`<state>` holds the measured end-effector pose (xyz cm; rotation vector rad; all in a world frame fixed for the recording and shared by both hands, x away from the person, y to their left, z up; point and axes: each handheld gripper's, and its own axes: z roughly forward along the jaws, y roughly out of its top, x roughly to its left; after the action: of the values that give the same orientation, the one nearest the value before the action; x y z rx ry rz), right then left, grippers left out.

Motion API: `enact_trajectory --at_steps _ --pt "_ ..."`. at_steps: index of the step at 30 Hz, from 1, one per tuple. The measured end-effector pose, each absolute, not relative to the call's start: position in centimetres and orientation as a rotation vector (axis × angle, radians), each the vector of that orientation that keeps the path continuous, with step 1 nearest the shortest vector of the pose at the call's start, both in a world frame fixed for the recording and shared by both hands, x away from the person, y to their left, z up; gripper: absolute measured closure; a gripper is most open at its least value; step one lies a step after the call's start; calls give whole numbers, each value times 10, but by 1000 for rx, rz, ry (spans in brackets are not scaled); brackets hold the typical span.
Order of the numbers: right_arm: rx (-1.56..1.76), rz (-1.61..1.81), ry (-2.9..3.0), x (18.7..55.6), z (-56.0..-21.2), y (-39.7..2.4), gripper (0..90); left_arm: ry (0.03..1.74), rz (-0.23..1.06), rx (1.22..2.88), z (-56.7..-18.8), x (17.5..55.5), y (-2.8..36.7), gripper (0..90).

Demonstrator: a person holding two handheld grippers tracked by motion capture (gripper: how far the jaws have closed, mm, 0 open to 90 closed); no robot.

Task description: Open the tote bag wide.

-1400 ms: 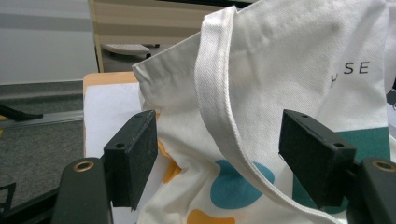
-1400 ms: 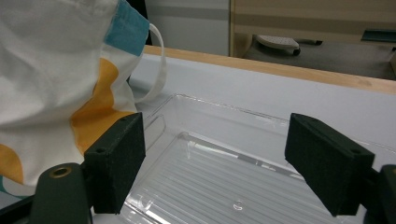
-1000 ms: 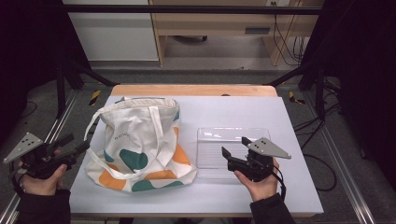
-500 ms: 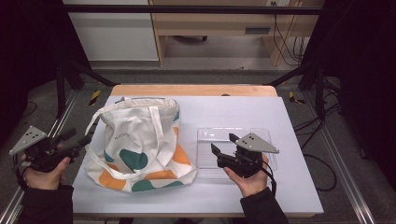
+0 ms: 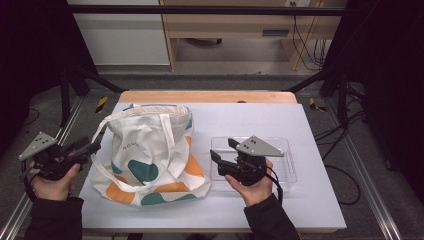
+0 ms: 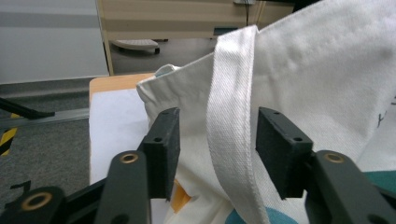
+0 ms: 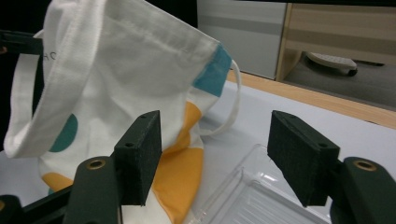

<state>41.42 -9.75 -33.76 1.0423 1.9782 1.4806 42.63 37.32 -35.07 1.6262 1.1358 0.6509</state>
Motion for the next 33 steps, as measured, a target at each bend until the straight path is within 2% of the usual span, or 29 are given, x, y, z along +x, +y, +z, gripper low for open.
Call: enact_trajectory --at_steps 7,10,16,19,33 --pt "1012 1539 2008 420 -331 -71 383 1131 638 1664 -355 426 369 671" --pt "995 1556 2016 421 -328 -64 392 1132 642 1669 -355 426 367 689" --pt "962 1594 2046 423 -320 -43 404 1135 641 1686 -356 425 365 781" --pt "938 1621 2037 425 -315 -30 374 1133 635 1692 -357 424 364 836" --pt "911 1679 2034 429 -305 -2 350 1120 622 1702 -361 423 360 867"
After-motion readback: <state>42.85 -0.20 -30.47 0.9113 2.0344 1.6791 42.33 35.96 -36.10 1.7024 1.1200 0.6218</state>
